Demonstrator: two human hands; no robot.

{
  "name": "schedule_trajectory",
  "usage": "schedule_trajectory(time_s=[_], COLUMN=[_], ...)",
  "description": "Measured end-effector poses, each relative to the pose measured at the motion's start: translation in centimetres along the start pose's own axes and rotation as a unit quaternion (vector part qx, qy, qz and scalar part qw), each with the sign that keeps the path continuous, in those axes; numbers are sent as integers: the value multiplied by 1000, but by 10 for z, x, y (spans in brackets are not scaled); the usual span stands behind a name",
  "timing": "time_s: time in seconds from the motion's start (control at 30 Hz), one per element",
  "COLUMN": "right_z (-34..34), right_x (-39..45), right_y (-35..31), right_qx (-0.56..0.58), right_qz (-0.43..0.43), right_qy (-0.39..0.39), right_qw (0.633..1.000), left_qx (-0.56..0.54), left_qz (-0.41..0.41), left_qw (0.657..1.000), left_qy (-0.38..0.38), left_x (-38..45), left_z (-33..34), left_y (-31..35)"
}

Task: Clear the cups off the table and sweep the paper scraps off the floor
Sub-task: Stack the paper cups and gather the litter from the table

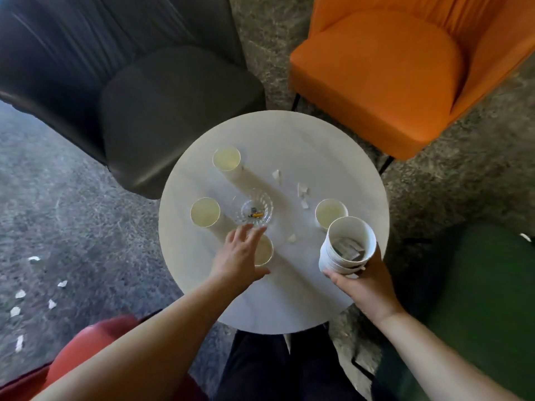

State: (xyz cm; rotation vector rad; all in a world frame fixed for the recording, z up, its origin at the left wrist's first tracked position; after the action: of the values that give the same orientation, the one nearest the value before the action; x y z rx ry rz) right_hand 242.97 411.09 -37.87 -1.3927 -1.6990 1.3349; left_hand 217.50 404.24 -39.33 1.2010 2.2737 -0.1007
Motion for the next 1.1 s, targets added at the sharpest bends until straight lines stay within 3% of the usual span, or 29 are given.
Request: schedule_trajectory(time_s=[0.27,0.5,0.7,1.1], right_z=[22,39,58,64], right_x=[-5,-1,3,7], right_y=[-1,-14,-20,-5], right_qx=[-18,-10,-4,-23], right_qz=[31,37,46,56], right_qy=[35,41,33,56], right_qw=[999,998,998,997], left_qx=[-45,-215,-183,-98], left_qz=[42,17,-54,-78], left_qw=[998,967,960,988], left_qy=[-16,132,203,85], left_x=[10,1,20,61], left_z=[2,-95,-135,-78], left_y=[4,-31,-79,-93])
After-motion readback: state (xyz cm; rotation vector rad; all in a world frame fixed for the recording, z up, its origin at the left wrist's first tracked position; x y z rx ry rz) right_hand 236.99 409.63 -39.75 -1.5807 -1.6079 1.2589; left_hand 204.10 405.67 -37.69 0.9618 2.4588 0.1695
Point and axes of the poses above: each hand's wrist, its own x-axis towards the middle knuckle, its own z-axis out of the palm, y = z × x, the point moved 10 cm from there along x, towards the middle knuckle, and after that the axes turned 15 degrees about -z, right-handed, at the moved point
